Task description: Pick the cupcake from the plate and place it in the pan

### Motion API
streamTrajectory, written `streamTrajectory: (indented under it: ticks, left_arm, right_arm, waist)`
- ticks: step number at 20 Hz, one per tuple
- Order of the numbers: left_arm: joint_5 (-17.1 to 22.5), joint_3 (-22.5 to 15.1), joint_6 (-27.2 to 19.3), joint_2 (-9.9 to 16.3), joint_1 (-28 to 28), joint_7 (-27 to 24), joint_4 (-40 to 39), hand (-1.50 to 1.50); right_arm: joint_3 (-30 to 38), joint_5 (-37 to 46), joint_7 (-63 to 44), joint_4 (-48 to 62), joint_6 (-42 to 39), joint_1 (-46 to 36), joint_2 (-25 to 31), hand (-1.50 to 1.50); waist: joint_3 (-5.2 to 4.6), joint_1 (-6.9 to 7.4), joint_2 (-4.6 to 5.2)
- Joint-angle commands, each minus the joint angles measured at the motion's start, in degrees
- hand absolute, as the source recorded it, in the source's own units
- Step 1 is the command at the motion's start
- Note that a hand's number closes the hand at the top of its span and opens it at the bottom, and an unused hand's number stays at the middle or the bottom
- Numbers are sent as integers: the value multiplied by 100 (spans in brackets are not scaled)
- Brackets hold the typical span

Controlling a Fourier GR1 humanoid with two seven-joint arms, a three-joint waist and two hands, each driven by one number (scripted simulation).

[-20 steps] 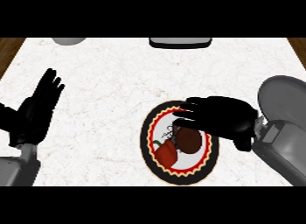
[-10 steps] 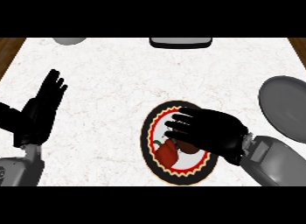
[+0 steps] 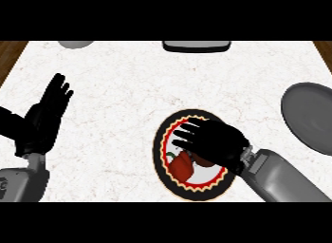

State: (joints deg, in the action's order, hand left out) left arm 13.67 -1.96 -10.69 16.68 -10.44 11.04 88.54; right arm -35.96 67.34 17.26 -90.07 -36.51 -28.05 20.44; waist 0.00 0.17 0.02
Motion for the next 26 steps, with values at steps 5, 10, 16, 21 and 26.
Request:
streamTrajectory:
  ticks: [5,10,16,21,26]
  left_arm:
    - [-54,159,143,-44,186,332,554,0]
    - [-307,100,160,-235,348,291,598,0]
    - [-237,428,324,-156,-52,581,460,0]
    - [-434,370,440,-410,117,90,216,0]
    - [-415,495,539,-377,206,17,180,0]
  right_arm:
    - [15,692,470,1129,741,98,-251,-150]
    - [373,849,812,1745,878,-222,-654,-150]
    - [527,1025,901,1716,704,-10,-848,-150]
    - [395,1478,819,2244,1011,10,-1306,-150]
    - [290,1529,1338,2531,1570,55,-1416,150]
  waist:
    - [1,27,0]
    - [1,31,1]
    - [0,3,-1]
    - [0,0,0]
    - [0,8,1]
